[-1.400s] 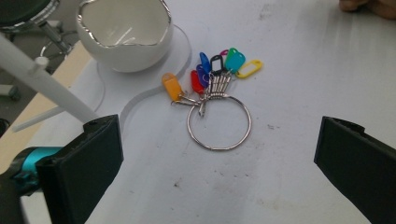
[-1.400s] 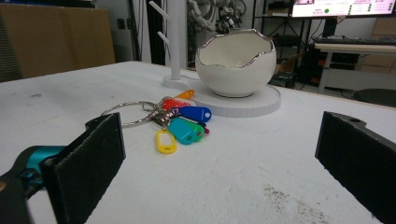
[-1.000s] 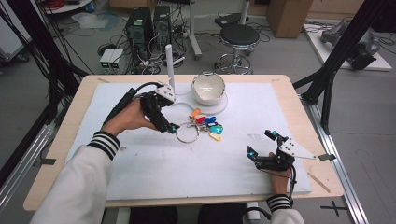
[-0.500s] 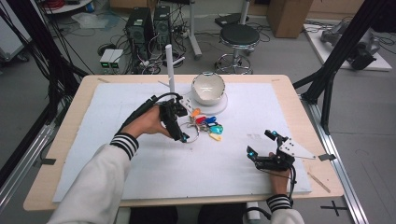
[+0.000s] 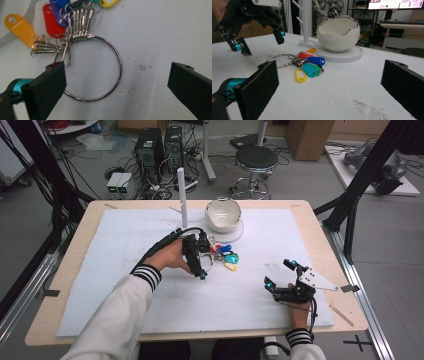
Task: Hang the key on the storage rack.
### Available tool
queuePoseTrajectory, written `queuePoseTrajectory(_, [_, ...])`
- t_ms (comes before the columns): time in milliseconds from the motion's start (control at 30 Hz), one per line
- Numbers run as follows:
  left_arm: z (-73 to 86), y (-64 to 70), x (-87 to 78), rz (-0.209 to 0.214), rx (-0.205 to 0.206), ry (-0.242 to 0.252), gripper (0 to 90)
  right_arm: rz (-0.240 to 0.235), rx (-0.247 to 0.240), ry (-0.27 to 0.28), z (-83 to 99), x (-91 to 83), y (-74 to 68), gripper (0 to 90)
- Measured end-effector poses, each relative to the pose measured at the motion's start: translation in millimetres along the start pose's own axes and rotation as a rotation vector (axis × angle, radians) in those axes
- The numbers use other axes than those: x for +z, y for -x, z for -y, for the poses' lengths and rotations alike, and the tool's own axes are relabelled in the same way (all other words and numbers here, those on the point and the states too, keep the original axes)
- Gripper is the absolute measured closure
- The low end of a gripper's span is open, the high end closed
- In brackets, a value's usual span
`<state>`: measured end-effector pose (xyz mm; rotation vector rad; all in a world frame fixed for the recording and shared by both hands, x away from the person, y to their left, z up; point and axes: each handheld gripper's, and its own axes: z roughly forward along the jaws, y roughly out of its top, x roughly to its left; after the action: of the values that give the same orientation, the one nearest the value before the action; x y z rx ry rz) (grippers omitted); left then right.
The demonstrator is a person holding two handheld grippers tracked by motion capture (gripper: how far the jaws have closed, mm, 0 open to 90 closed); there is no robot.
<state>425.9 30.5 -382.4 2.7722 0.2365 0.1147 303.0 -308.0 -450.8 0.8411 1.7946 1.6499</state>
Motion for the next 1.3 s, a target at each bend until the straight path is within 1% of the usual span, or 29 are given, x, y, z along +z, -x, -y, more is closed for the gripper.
queuePoseTrajectory(67, [-0.6, 1.1, 3.0, 0.002, -0.003, -0.014, 3.3, 0.001, -0.001, 0.000, 0.0, 0.0, 0.0, 1.0])
queuePoseTrajectory(100, [-1.0, 1.7, 4.7, 0.002, 0.004, -0.022, 3.6, 0.000, 0.000, 0.000, 0.0, 0.0, 0.0, 1.0])
queuePoseTrajectory(133, [-1.5, 1.9, 5.8, 0.000, 0.012, -0.027, 5.8, 0.000, 0.000, 0.000, 0.0, 0.0, 0.0, 1.0])
queuePoseTrajectory(167, [-1.9, 2.3, 6.9, 0.004, 0.011, -0.031, 8.2, 0.001, -0.001, 0.000, 0.0, 0.0, 0.0, 1.0])
queuePoseTrajectory(267, [-3.3, 3.0, 9.9, 0.005, 0.002, -0.043, 10.2, 0.001, -0.003, -0.001, 0.0, 0.0, 0.0, 1.0])
queuePoseTrajectory(367, [-5.5, 3.5, 12.5, 0.008, 0.003, -0.058, 14.7, 0.001, -0.003, -0.001, 0.0, 0.0, 0.0, 1.0])
queuePoseTrajectory(400, [-5.9, 4.1, 13.5, 0.012, -0.003, -0.062, 16.5, 0.002, -0.003, 0.000, 0.0, 0.0, 0.0, 1.0])
queuePoseTrajectory(433, [-6.4, 4.1, 14.4, 0.014, 0.003, -0.069, 18.7, 0.001, -0.002, 0.000, 0.0, 0.0, 0.0, 1.0])
queuePoseTrajectory(500, [-7.1, 4.6, 16.4, 0.019, 0.002, -0.082, 22.1, 0.001, -0.003, 0.000, 0.0, 0.0, 0.0, 1.0])
queuePoseTrajectory(733, [-8.8, 4.2, 20.0, 0.026, 0.000, -0.111, 29.6, 0.001, -0.002, 0.000, 0.0, 0.0, 0.0, 1.0])
queuePoseTrajectory(933, [-10.9, 4.9, 19.9, 0.017, -0.009, -0.129, 39.8, 0.002, -0.003, 0.000, 0.0, 0.0, -0.1, 1.0])
queuePoseTrajectory(1067, [-13.4, 4.6, 20.0, -0.005, -0.031, -0.157, 48.1, 0.001, -0.003, 0.000, 0.0, 0.0, 0.0, 1.0])
queuePoseTrajectory(1133, [-14.2, 4.2, 20.1, -0.006, -0.045, -0.163, 51.6, 0.002, -0.004, 0.000, 0.0, 0.0, 0.0, 1.0])
queuePoseTrajectory(1300, [-15.4, 4.6, 21.2, 0.000, -0.050, -0.168, 56.5, 0.002, -0.006, 0.000, 0.0, 0.1, 0.1, 1.0])
